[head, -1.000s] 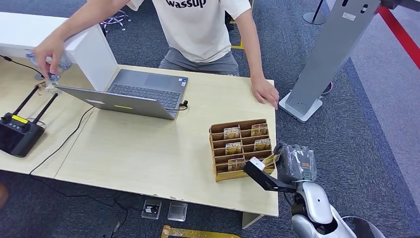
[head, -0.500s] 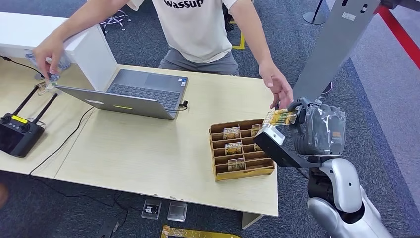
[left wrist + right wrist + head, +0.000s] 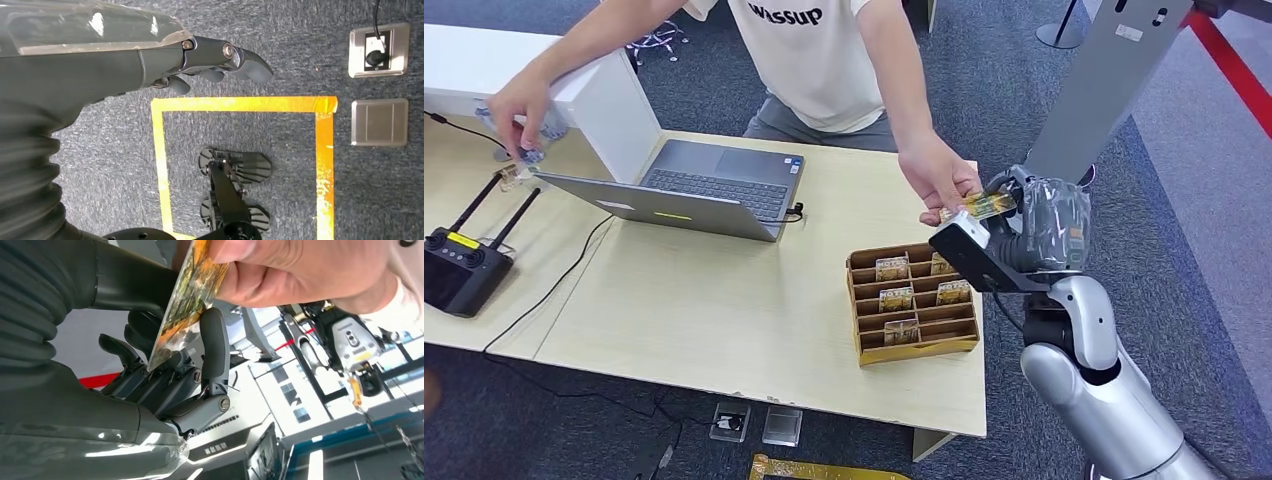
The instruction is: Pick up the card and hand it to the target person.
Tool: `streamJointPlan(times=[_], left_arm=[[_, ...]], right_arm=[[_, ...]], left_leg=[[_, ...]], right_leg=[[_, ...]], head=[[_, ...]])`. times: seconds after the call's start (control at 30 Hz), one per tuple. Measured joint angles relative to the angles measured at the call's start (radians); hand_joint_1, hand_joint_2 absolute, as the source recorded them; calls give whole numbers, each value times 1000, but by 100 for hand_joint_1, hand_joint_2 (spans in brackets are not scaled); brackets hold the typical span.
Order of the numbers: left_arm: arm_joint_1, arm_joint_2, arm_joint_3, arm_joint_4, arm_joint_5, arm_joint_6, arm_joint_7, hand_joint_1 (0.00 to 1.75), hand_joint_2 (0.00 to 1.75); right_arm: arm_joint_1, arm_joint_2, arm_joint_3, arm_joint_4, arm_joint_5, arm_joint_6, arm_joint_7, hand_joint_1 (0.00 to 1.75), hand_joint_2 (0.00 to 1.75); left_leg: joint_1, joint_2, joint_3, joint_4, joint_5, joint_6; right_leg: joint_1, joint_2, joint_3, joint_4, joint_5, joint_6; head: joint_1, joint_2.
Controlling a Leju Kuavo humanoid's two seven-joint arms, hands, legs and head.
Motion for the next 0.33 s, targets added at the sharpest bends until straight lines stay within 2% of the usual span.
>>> streamJointPlan(times=[0.1, 0.13, 0.2, 0.33], left_arm=[[0, 0, -4, 0, -8, -6, -5, 0, 175], [0, 0, -6, 0, -10, -7, -6, 0, 175], [0, 0, -8, 0, -7, -8, -6, 0, 175], [1, 0, -9, 0, 22, -12, -3, 0, 0]], right_arm=[[-7, 17, 0, 66, -12, -9, -14, 21, 175], [-8, 22, 0, 85, -15, -12, -17, 2, 175], [-9, 30, 0, 114, -24, -20, -24, 0, 175], [-2, 39, -3, 144, -103, -35, -69, 0, 175]], left_leg=[[0, 0, 0, 0, 0, 0], [0, 0, 0, 0, 0, 0], [0, 0, 0, 0, 0, 0], [0, 0, 0, 0, 0, 0]], right_leg=[[0, 0, 0, 0, 0, 0], [0, 0, 0, 0, 0, 0], [0, 0, 0, 0, 0, 0], [0, 0, 0, 0, 0, 0]], head=[[0, 0], [0, 0], [0, 0], [0, 0]])
